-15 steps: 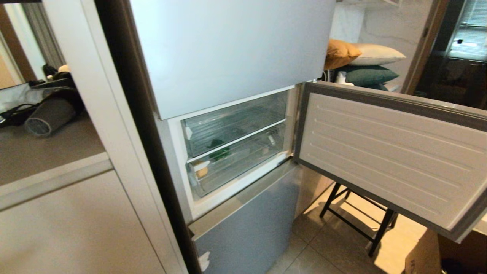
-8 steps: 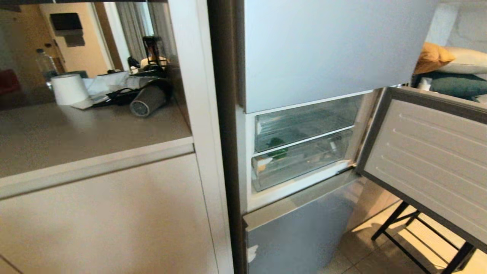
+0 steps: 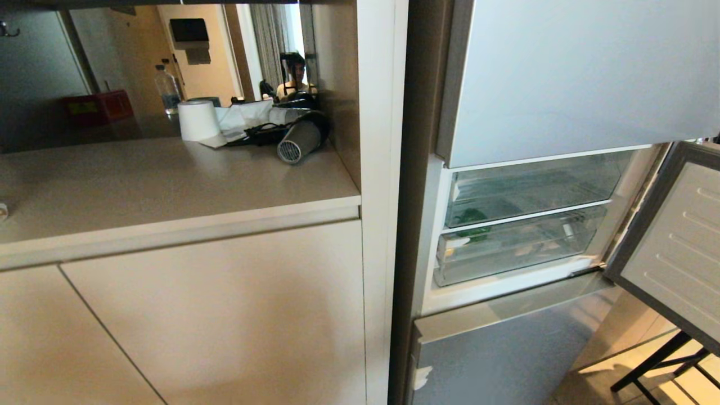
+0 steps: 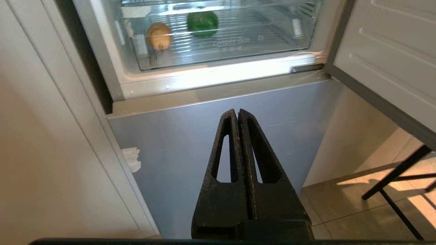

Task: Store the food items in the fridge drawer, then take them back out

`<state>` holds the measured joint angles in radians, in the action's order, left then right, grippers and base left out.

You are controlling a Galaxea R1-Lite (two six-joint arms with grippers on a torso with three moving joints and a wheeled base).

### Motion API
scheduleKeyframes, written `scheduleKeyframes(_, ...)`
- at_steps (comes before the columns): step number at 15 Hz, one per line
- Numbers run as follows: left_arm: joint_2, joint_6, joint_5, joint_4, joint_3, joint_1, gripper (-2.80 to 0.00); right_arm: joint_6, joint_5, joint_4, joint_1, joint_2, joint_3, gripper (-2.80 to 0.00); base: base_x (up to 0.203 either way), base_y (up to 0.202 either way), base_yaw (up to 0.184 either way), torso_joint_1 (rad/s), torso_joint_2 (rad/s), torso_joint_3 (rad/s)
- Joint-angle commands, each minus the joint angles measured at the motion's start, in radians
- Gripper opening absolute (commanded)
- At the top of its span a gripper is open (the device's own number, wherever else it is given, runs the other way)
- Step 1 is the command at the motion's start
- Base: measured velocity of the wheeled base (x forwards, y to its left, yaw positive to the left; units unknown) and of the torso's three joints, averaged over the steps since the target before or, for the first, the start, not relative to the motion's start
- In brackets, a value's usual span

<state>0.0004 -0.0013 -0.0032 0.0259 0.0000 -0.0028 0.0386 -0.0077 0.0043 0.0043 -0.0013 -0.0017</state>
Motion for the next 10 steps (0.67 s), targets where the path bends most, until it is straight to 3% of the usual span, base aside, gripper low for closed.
scheduleKeyframes(1, -0.002, 0.000, 0.000, -0.001, 0.011, 0.000, -2.80, 0.000, 0.000, 0.000, 0.000, 0.001, 0.000, -2.80, 0.000, 0.000, 0.000, 0.000, 0.00, 0.000)
scheduleKeyframes(4, -0.002, 0.000, 0.000, 0.000, 0.011, 0.000, -2.80, 0.000, -0.001, 0.000, 0.001, 0.001, 0.000, -2.80, 0.000, 0.000, 0.000, -0.024, 0.08, 0.041)
scheduleKeyframes(10, -0.002, 0.000, 0.000, 0.000, 0.011, 0.000, -2.80, 0.001, -0.001, 0.000, 0.001, 0.001, 0.000, -2.80, 0.000, 0.000, 0.000, -0.144, 0.37, 0.227)
